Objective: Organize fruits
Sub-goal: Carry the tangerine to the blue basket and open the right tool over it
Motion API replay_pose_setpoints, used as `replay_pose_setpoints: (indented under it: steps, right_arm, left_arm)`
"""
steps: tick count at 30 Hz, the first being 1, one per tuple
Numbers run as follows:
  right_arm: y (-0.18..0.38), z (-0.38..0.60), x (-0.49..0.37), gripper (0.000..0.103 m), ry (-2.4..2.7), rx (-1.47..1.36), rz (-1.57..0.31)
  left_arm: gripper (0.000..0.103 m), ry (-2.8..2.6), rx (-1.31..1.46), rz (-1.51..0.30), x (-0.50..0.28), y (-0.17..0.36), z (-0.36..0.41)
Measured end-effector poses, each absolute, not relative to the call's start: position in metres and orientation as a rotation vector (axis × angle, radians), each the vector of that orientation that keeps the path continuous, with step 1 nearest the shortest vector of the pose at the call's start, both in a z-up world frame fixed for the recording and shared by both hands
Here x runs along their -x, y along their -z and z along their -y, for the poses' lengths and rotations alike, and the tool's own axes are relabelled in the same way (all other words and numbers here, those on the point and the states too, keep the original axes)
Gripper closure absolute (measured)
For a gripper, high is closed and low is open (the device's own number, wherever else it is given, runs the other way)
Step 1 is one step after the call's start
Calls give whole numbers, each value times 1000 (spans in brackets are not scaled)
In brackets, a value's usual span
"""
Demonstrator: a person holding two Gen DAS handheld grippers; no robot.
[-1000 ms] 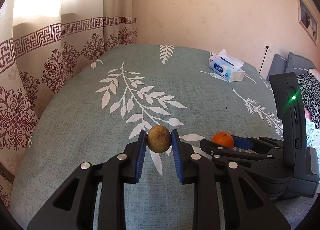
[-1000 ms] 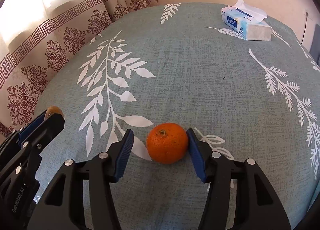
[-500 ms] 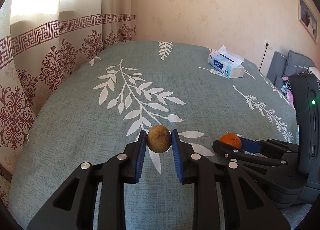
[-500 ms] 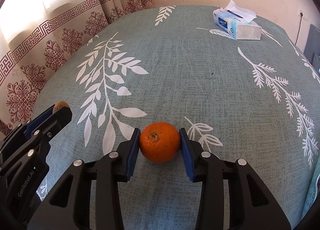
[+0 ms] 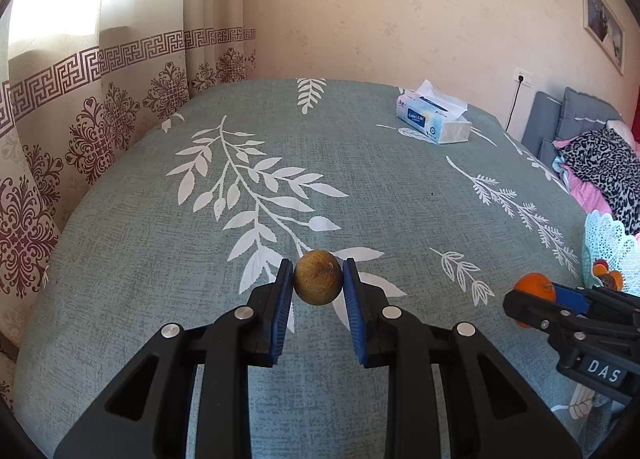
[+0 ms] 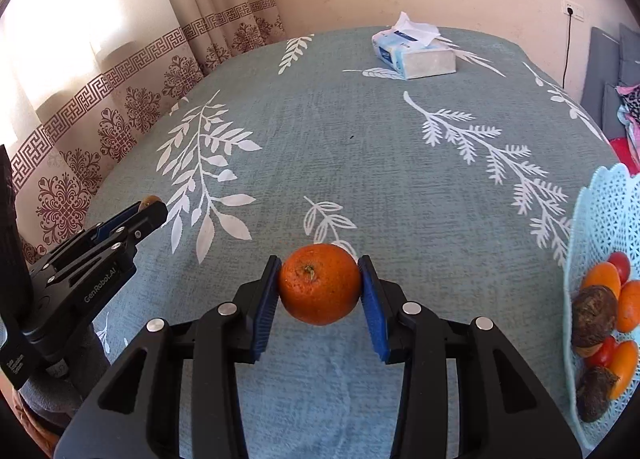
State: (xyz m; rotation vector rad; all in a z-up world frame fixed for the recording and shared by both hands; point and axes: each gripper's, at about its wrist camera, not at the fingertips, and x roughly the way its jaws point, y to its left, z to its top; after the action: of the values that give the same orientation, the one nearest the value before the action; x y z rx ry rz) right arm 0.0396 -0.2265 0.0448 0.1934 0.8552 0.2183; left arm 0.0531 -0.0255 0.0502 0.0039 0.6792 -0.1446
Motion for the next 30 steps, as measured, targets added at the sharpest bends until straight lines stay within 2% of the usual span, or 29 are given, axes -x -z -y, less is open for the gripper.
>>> replay_pose_setpoints:
  steps: [17,27,30]
  right_arm:
    - [-71,390,45,63,64,-469,-722]
    - [-48,409,40,62,107,-530,-774]
    - [-48,414,43,56,121,-539,-764]
  left_arm:
    - [77,230,-57,-701,-33,-45,58]
    - [77,250,-84,-700,-25,-47,68]
    - [77,261,-91,-697,-23,-49,72]
